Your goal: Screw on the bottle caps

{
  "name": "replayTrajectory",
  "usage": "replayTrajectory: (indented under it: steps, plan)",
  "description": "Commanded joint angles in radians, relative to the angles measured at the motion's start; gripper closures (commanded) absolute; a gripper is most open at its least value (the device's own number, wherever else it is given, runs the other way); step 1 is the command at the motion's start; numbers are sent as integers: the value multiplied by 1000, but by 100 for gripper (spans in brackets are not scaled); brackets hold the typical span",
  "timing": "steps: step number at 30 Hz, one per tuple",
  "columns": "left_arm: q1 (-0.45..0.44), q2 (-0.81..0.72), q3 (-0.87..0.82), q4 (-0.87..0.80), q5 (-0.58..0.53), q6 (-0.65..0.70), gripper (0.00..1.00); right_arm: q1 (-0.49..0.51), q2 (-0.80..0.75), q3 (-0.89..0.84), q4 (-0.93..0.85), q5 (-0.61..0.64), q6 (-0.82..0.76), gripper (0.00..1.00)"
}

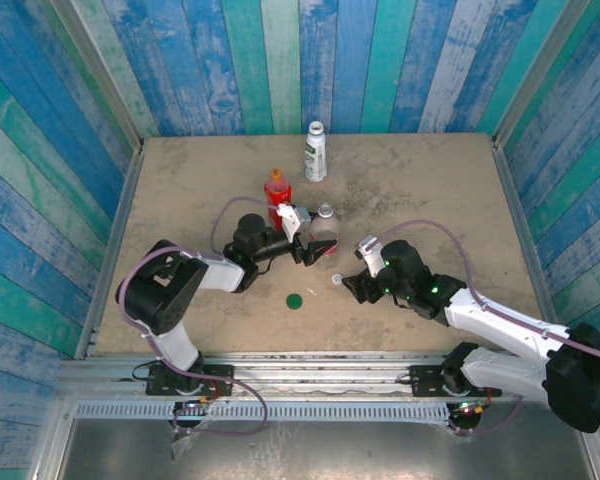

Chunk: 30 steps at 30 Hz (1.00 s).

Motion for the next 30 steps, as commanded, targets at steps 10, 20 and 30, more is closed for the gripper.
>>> replayTrajectory:
  steps: [10, 20, 30]
  plan:
    - [5, 77, -5, 139, 15, -21, 15, 6, 24, 27, 7, 4, 15, 19]
    - [3, 104, 18, 162, 53, -31, 13, 7, 27, 25, 7, 4, 18, 19]
    - [-6, 117, 43, 153, 66, -27, 12, 7, 32, 25, 9, 4, 21, 19]
